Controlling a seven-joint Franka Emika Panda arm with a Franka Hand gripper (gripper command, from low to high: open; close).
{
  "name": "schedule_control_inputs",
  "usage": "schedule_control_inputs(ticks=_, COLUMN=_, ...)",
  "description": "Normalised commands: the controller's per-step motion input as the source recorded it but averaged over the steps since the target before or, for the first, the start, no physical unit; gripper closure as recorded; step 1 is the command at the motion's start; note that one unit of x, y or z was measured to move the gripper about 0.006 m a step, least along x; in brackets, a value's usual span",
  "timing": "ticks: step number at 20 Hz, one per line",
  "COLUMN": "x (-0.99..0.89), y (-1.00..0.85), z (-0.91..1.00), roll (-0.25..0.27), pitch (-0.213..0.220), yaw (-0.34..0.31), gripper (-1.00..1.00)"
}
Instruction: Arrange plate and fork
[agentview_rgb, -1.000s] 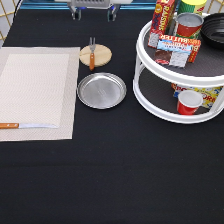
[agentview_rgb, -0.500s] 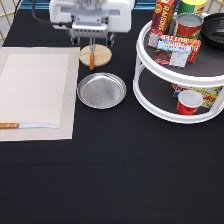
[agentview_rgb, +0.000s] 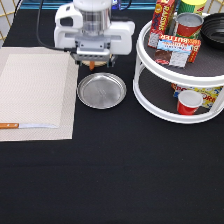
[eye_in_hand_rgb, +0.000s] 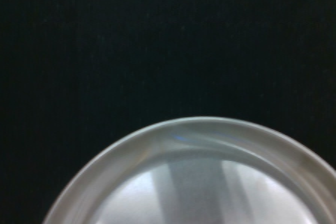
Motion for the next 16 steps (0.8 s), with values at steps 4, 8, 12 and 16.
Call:
schedule_control_inputs(ticks=4, x=0.19, y=0.0, z=-0.36, roll=0.079, pitch=0.02, yaw=0.096, gripper=-1.0)
schedule_control_inputs(ticks=8, x=0.16, y=0.0, z=-0.3, roll=0.092, pitch=0.046, yaw=0.095, gripper=-1.0)
schedule_control_inputs(ticks=12, x=0.3, y=-0.09, z=-0.22, roll=0.104, pitch=0.084, yaw=0.053, gripper=-1.0)
schedule_control_inputs(ticks=16, x=0.42, y=-0.15, z=-0.21, roll=0.108, pitch=0.109, yaw=0.024, gripper=-1.0)
